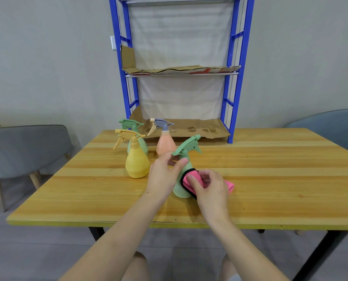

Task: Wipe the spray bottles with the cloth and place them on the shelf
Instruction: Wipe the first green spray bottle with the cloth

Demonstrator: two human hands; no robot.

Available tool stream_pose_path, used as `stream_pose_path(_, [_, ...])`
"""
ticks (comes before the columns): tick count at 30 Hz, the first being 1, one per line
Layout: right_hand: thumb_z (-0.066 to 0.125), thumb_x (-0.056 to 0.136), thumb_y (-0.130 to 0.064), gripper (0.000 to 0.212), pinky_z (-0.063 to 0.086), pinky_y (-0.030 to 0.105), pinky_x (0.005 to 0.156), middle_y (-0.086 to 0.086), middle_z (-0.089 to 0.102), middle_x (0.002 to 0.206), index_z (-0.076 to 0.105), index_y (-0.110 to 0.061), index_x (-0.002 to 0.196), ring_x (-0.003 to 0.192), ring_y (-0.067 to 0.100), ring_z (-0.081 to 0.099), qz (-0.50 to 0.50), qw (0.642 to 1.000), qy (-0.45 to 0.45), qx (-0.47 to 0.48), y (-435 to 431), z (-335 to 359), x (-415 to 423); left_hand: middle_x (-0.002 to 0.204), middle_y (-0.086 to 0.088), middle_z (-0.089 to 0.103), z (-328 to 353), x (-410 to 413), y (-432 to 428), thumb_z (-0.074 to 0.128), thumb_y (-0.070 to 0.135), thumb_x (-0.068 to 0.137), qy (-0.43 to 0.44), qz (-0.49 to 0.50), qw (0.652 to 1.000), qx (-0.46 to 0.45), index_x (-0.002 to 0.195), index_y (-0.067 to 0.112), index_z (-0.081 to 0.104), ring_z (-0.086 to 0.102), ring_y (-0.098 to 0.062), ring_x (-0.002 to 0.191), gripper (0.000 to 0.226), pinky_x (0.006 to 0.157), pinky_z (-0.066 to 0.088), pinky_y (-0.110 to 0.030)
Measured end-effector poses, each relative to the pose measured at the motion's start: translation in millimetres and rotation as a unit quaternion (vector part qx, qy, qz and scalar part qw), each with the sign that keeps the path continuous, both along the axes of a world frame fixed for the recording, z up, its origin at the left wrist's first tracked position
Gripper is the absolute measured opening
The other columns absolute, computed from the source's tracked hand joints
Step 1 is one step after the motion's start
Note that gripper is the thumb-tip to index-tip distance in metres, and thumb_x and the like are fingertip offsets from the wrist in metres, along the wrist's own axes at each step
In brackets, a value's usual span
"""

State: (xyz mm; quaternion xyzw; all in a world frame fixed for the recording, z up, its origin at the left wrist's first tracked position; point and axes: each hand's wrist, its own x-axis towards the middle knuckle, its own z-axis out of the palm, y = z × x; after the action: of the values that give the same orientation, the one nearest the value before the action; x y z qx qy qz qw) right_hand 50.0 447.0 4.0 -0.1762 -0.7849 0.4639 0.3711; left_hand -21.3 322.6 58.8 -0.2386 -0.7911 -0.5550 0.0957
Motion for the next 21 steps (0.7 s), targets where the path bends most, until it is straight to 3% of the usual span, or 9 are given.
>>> stream_pose_path(4, [0.077,0.092,-0.030,0.019,0.054,0.034,0.091,-0.010,0.072,0.101,0.079,-0.019,0.107,0.096,0.007,0.065,0.019,1.000,0.012,0.005,0,-3,-2,0.100,0.016,0.075,-2,-3,0,0.071,0.028,0.097,-0.009,0.007,1.000,-0.003,0.117,0.023,0.075,0.068,0.000,0.099,0.021,0.094,0.057,-0.032])
stream_pose_path(11, [0.066,0.100,-0.017,0.024,0.049,0.013,0.089,-0.018,0.074,0.109,0.075,-0.021,0.123,0.106,-0.002,0.066,0.094,0.993,0.061,0.032,-6,14,-8,0.101,0.017,0.076,3,-8,-2,0.072,0.024,0.096,-0.016,-0.002,1.000,-0.014,0.119,0.024,0.076,0.069,0.003,0.100,0.023,0.096,0.056,-0.028])
stream_pose_path(16, [0.071,0.097,-0.024,0.043,0.053,0.021,0.097,-0.014,0.074,0.121,0.066,-0.022,0.140,0.111,0.001,0.066,0.100,0.994,0.026,0.042,-1,14,-16,0.104,0.015,0.078,0,-10,-4,0.070,0.024,0.098,-0.019,-0.005,1.000,-0.011,0.119,0.022,0.077,0.069,0.000,0.103,0.022,0.098,0.057,-0.033])
stream_pose_path(21, [0.073,0.096,-0.031,0.050,0.052,0.022,0.098,-0.016,0.073,0.123,0.061,-0.027,0.144,0.112,-0.001,0.066,0.131,0.987,-0.026,0.085,17,4,-8,0.104,0.015,0.078,-3,-7,-1,0.072,0.031,0.096,-0.022,-0.001,1.000,0.002,0.118,0.022,0.077,0.069,0.002,0.102,0.024,0.098,0.057,-0.032])
